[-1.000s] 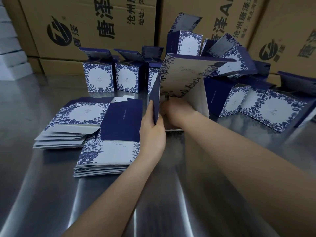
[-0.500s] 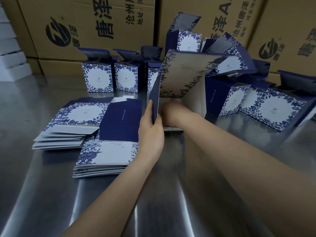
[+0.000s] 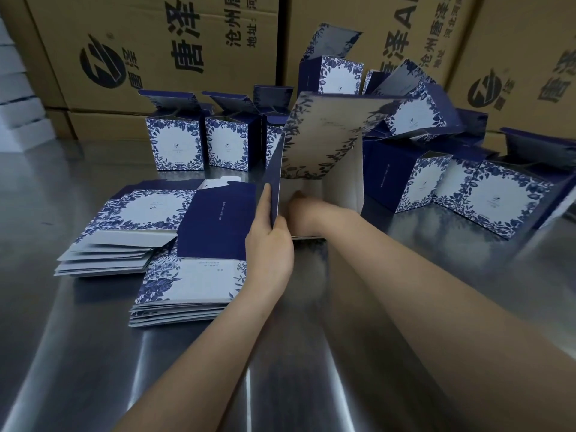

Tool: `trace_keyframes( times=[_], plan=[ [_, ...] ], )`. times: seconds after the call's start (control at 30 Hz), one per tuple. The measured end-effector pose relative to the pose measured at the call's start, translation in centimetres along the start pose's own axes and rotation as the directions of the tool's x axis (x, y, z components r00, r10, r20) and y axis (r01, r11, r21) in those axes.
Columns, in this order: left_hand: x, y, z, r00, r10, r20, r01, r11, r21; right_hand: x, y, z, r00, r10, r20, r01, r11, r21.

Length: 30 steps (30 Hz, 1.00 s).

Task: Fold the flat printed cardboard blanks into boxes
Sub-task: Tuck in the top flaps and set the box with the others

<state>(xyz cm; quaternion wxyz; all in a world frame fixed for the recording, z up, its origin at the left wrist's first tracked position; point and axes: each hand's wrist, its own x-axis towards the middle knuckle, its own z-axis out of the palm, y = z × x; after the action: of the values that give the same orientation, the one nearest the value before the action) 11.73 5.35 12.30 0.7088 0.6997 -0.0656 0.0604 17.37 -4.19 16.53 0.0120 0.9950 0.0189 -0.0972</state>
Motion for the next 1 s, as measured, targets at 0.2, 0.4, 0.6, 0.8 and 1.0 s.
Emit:
trace_keyframes(
  times=[0.2,0.4,0.6,0.8,1.0],
  plan=[
    [-0.1,0.0,0.2,0.999,-0.003,-0.035,0.002,1.000,-0.026,-0.3,-0.4,-0.4,0.998,0.038,0.045,-0.042,0.996,0.085],
    [-0.2,0.1,-0.1,0.997,-0.003,-0.076,0.002,1.000,-0.009,-1.1,-0.8,0.1,0.980,0.082,-0.181,-0.065,0.993,0.096],
    [-0.1,0.1,-0.1,0.998,-0.009,-0.064,0.009,1.000,0.003,-1.2,-0.7,-0.3,0.999,0.041,-0.028,-0.040,0.998,0.038],
    [-0.3,0.2,-0.2,0.998,-0.014,-0.068,0.015,1.000,0.002,-1.9,-0.9,0.0,0.969,0.044,-0.241,-0.019,0.995,0.102],
    [0.0,0.1,-0.1,0.998,-0.019,-0.068,0.019,1.000,0.003,-2.2,-1.6,-0.3,0.996,-0.088,-0.026,0.090,0.995,0.051]
  ],
)
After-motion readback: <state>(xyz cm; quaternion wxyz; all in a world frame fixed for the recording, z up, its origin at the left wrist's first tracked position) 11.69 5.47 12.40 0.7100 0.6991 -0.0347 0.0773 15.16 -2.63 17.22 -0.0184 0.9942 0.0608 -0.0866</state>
